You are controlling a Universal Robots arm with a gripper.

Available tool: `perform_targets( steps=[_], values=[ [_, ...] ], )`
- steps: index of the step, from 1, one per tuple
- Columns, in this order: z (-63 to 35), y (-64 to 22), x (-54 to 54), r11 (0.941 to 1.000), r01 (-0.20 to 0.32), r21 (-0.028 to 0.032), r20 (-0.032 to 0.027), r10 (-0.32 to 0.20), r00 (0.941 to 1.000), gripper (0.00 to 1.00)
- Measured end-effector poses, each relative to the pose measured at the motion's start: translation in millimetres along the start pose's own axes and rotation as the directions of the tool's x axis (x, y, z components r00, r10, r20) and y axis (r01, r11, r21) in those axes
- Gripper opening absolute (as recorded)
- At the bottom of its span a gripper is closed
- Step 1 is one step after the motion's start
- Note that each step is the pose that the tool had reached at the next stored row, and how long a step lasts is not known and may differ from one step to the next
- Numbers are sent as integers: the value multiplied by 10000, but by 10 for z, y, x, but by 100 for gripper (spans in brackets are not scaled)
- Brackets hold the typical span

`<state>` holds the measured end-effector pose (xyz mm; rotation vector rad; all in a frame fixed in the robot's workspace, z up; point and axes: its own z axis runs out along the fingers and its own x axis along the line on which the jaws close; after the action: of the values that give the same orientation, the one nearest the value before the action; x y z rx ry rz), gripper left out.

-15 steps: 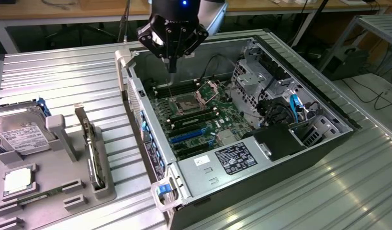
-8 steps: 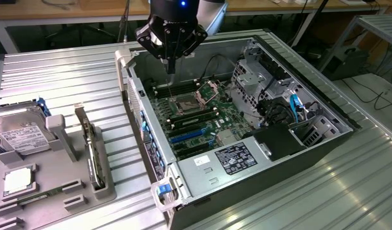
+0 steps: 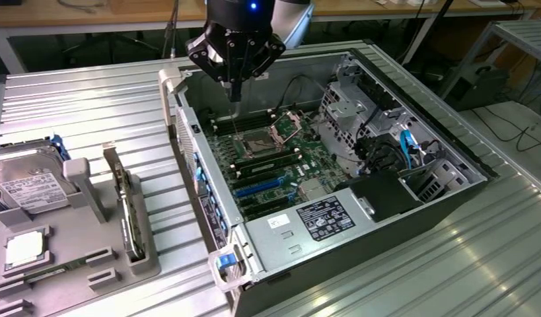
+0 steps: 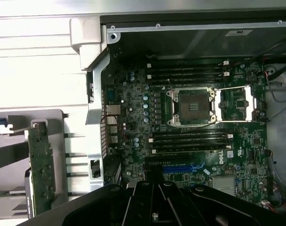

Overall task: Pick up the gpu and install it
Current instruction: 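Reach for the gpu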

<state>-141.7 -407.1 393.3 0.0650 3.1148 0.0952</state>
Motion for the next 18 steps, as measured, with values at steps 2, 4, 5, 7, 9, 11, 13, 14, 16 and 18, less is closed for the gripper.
perform_targets(
  steps=[2, 4, 5, 7, 9, 11, 13, 14, 16, 18],
  values=[
    [-1, -18, 7, 10000, 52, -23, -4, -52, 10000, 11],
    [-3, -32, 17, 10000, 75, -32, -6, -75, 10000, 11],
    [-3, -40, 24, 10000, 85, -35, -6, -85, 10000, 11],
    [-4, -52, 42, 9999, 95, -38, -7, -95, 10000, 11],
    [-5, -64, 62, 9999, 101, -39, -7, -101, 9999, 11],
    [-6, -77, 81, 9999, 107, -41, -7, -107, 9999, 11],
    [-8, -93, 103, 9999, 115, -41, -8, -115, 9999, 11],
    [-9, -98, 110, 9999, 117, -41, -8, -117, 9999, 11],
    [-9, -106, 122, 9999, 122, -41, -9, -123, 9999, 11],
    [-10, -113, 132, 9999, 126, -41, -9, -126, 9999, 11]
  ],
)
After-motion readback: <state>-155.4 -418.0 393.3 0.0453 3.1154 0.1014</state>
